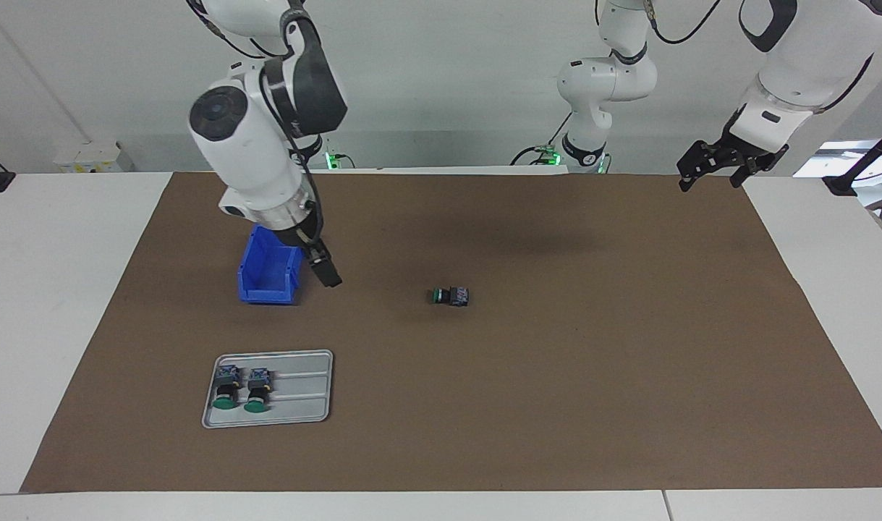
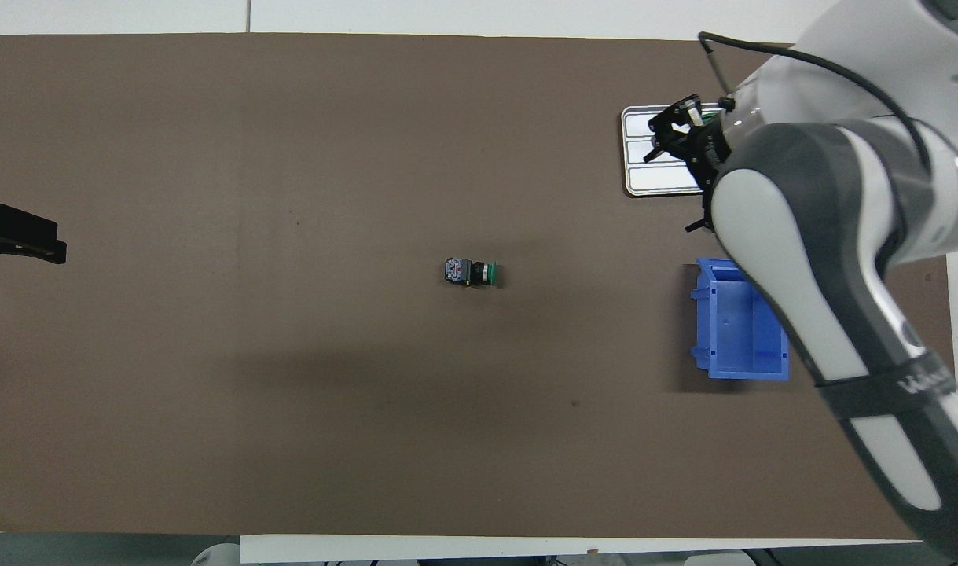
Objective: Place and press button with both arms
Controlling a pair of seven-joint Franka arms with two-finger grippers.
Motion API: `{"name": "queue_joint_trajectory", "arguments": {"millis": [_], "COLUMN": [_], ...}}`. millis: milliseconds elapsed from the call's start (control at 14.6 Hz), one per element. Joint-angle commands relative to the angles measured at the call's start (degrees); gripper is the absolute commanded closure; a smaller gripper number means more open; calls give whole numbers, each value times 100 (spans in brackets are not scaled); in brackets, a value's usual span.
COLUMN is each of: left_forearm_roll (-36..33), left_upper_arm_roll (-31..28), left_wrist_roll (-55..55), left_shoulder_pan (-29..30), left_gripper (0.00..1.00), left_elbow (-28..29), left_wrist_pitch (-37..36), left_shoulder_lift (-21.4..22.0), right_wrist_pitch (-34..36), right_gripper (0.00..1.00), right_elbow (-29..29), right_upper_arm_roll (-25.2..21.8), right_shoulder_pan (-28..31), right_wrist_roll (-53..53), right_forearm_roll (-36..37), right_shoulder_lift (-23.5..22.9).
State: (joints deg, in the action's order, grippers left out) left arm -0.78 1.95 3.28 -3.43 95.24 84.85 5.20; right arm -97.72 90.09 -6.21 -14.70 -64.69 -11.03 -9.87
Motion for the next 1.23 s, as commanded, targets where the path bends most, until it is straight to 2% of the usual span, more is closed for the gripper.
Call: {"name": "queue_joint_trajectory", "arguments": {"millis": [0, 137, 410, 616, 1026, 1163], "left_forearm_roll": [8, 8, 8, 8, 8, 8], "left_upper_arm_roll": [-10, -10, -10, 16, 16, 34], "left_wrist_roll": [50, 103, 365, 911, 946, 1313], "left_shoulder_pan": [-26, 0, -8, -122, -158, -219], "left_gripper": [0, 0, 0, 0, 0, 0], "left_elbow": [179, 197, 241, 293, 425, 425], "left_wrist_pitch": [40, 49, 84, 207, 286, 321], "left_shoulder_lift": [165, 165, 174, 183, 262, 236], "right_wrist_pitch": [357, 638, 1140, 1359, 1474, 1501], "right_gripper": [1, 1, 1, 1, 1, 1], "right_elbow": [123, 62, 9, 132, 140, 158], "right_upper_arm_roll": [50, 50, 32, 32, 58, 111], "right_shoulder_pan": [501, 826, 1003, 1293, 1364, 1364], "right_wrist_roll": [1409, 2535, 4416, 5779, 6126, 6126], "right_forearm_roll": [30, 371, 1268, 1340, 1331, 1323], "right_shoulder_lift": [528, 749, 1171, 1260, 1251, 1259]}}
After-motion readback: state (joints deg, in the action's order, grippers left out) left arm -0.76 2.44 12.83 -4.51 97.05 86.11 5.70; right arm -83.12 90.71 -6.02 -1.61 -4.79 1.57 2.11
